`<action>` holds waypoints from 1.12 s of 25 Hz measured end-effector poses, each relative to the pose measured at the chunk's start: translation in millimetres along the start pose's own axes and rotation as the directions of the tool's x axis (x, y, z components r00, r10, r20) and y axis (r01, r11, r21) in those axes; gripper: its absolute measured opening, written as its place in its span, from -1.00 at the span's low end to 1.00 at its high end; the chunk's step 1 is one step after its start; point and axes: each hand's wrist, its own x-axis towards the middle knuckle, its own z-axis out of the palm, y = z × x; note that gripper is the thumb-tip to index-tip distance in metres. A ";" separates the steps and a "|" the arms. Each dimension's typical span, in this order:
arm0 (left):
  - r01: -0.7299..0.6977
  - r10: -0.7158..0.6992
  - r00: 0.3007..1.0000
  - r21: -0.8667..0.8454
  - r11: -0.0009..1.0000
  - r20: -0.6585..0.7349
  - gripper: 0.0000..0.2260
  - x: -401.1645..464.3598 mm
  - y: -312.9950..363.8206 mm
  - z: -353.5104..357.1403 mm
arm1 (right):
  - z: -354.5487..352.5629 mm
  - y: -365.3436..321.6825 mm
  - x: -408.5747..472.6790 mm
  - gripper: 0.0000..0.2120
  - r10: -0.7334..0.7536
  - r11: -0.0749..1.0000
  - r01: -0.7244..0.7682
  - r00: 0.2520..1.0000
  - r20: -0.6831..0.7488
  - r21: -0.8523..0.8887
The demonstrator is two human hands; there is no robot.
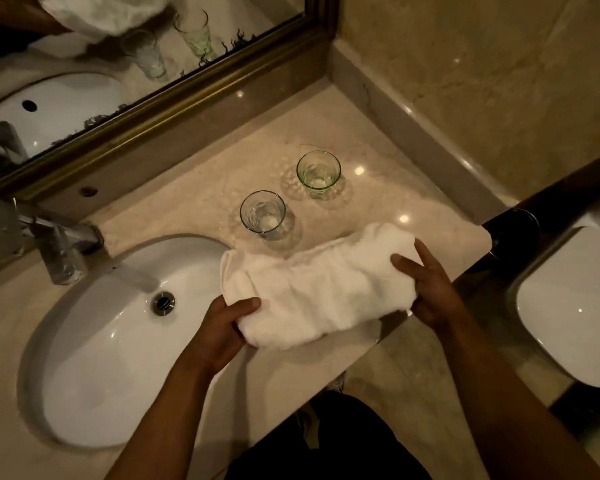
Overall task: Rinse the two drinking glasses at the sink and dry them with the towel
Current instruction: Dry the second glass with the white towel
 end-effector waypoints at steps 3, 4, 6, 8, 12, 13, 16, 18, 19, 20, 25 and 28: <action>0.042 -0.018 0.992 0.189 0.981 -0.125 -0.43 14.3 -28.6 -3.5 | -8.7 -19.2 20.4 -0.55 -0.142 0.908 0.163 0.986 0.081 -0.387; 0.060 -0.025 0.990 0.256 0.965 -0.137 -0.42 15.8 -40.0 -1.2 | -13.8 -23.0 28.7 -0.54 -0.165 0.860 0.195 0.981 0.104 -0.472; 0.102 -0.009 0.977 0.427 0.898 -0.214 -0.46 19.2 -62.7 2.2 | -29.7 -24.5 49.9 -0.48 -0.173 0.714 0.201 0.979 0.109 -0.671; 0.137 0.095 0.936 0.601 0.788 -0.338 -0.48 16.0 -77.0 7.2 | -40.9 -21.1 65.3 -0.40 -0.180 0.505 0.085 0.984 -0.008 -0.859; -0.098 0.638 0.770 0.986 0.137 -0.012 -0.33 5.3 -86.3 16.1 | -27.5 5.8 62.9 -0.47 -0.482 0.086 0.125 0.874 0.068 -0.988; -0.154 0.657 0.732 0.983 -0.096 0.179 -0.36 7.0 -87.1 19.6 | -21.8 16.0 61.8 -0.50 -0.482 -0.022 0.219 0.853 0.203 -0.975; -0.186 0.461 0.824 0.926 -0.329 0.329 -0.39 23.0 -88.5 25.7 | -7.4 45.8 63.3 -0.44 -0.311 -0.146 0.277 0.899 0.309 -0.950; -0.175 0.347 0.898 0.943 -0.285 0.272 -0.34 31.1 -95.1 20.0 | -5.9 60.7 68.2 -0.40 -0.277 -0.153 0.224 0.925 0.259 -0.962; -0.178 0.338 0.902 0.945 -0.273 0.268 -0.33 32.9 -99.0 16.0 | -4.8 63.3 70.0 -0.40 -0.290 -0.162 0.210 0.924 0.250 -0.964; -0.186 0.344 0.899 0.948 -0.260 0.271 -0.33 33.6 -101.0 13.6 | -2.0 62.9 71.3 -0.41 -0.315 -0.151 0.200 0.919 0.239 -0.968; -0.223 0.630 0.773 0.960 0.170 0.069 -0.48 42.4 -61.4 31.1 | 38.3 30.9 95.4 -0.51 -0.509 0.185 0.282 0.847 0.154 -0.941; -0.186 0.640 0.746 0.863 0.469 -0.187 -0.29 69.3 -12.7 39.1 | 67.3 6.5 129.9 -0.23 -0.460 0.415 0.356 0.876 0.145 -0.837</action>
